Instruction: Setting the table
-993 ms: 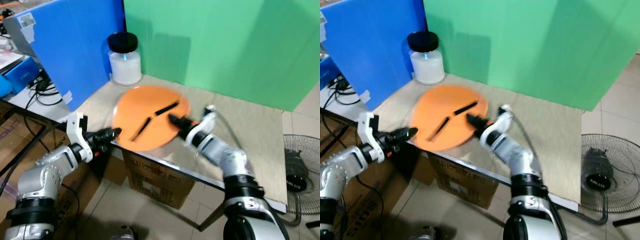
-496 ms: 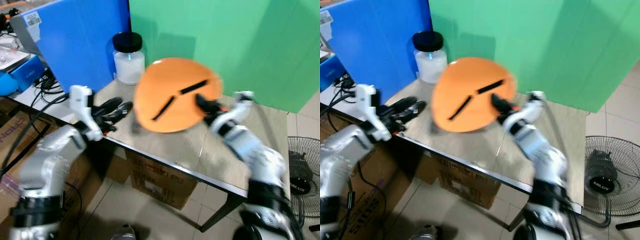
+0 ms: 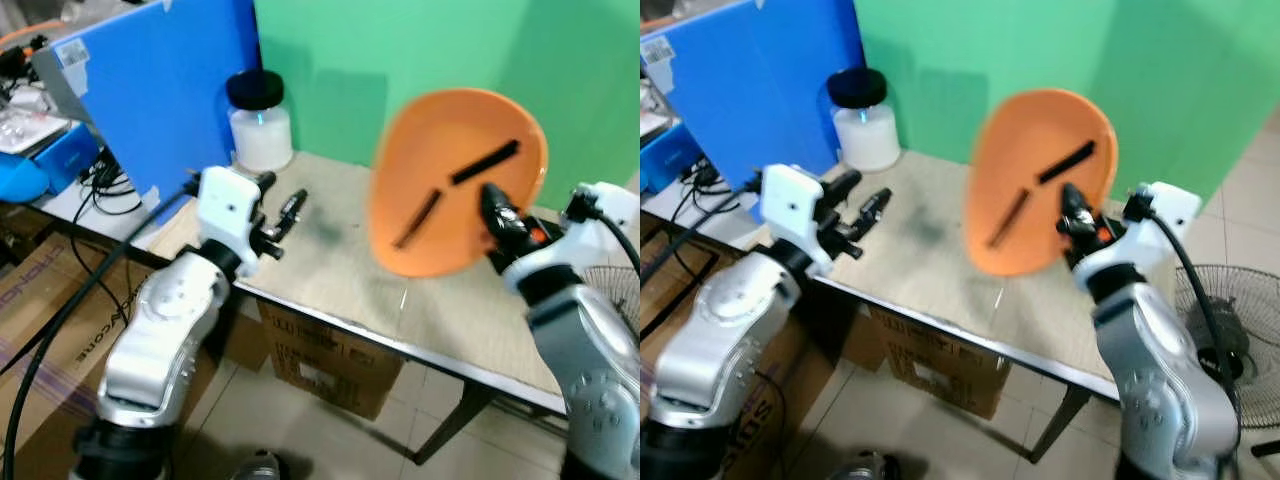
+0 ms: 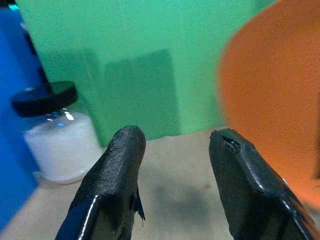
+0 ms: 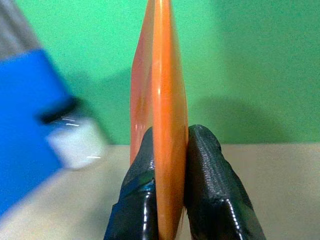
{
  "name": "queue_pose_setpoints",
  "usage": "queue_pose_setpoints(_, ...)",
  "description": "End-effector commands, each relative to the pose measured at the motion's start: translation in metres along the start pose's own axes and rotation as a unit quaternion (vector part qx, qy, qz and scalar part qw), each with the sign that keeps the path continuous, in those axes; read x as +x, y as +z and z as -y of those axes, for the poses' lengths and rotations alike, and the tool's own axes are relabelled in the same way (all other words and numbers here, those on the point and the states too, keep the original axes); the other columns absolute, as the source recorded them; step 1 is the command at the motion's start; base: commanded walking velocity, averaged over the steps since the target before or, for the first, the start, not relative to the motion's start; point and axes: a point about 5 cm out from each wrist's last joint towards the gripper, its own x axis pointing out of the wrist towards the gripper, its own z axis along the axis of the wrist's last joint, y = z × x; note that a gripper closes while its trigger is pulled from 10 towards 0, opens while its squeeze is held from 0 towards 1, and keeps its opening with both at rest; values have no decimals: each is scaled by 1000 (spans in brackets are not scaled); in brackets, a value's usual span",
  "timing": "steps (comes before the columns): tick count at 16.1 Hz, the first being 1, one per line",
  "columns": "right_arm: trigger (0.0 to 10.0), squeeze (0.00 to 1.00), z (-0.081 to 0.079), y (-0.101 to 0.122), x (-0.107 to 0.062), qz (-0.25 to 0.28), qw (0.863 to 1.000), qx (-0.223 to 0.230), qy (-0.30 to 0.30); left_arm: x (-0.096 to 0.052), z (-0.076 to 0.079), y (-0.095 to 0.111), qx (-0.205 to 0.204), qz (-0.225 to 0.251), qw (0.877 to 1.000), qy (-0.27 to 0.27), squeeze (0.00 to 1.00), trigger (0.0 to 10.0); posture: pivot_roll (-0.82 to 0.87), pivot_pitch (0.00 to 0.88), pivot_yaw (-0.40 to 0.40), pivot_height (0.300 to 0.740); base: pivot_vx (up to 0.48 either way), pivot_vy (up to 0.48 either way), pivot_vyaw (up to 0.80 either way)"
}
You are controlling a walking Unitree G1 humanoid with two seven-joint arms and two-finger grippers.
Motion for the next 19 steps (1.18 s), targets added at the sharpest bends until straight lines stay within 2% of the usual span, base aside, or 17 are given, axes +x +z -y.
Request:
queue_pose_setpoints(1, 10000, 0, -1, 11, -9, 45, 997, -57, -24, -3, 1, -2, 13, 2, 1000, 21, 0, 10000, 17, 39, 52, 740, 0, 0, -788)
queue_pose_setpoints(2, 10000, 0, 1, 10, -14, 48, 994, -87, -42, -4, 2, -3, 15, 3, 999, 33, 0, 10000, 18, 37, 50, 740, 0, 0, -788)
queue_pose_setpoints(5, 10000, 0, 1, 5, -19, 50, 991, -91, -89, -8, 4, -5, 12, 6, 999, 46, 0, 10000, 9, 35, 55, 740, 0, 0, -788)
queue_pose_setpoints(10, 10000, 0, -7, -11, -11, 20, 989, -123, -79, -7, 5, -18, -8, -24, 999, 44, 0, 10000, 2, 24, 80, 740, 0, 0, -788)
queue_pose_setpoints(11, 10000, 0, -7, -11, -12, 20, 988, -130, -78, -4, 9, -19, -2, -27, 999, 38, 0, 10000, -7, 22, 84, 740, 0, 0, -788)
queue_pose_setpoints(13, 10000, 0, -9, -9, -13, 24, 986, -142, -80, 3, 13, -21, -21, -27, 999, 43, 0, 10000, -32, 12, 86, 740, 0, 0, -788)
queue_pose_setpoints(19, 10000, 0, -9, -11, -10, 14, 985, -157, -72, -1, 14, -25, -45, -36, 997, 54, 0, 10000, -27, 23, 49, 740, 0, 0, -788)
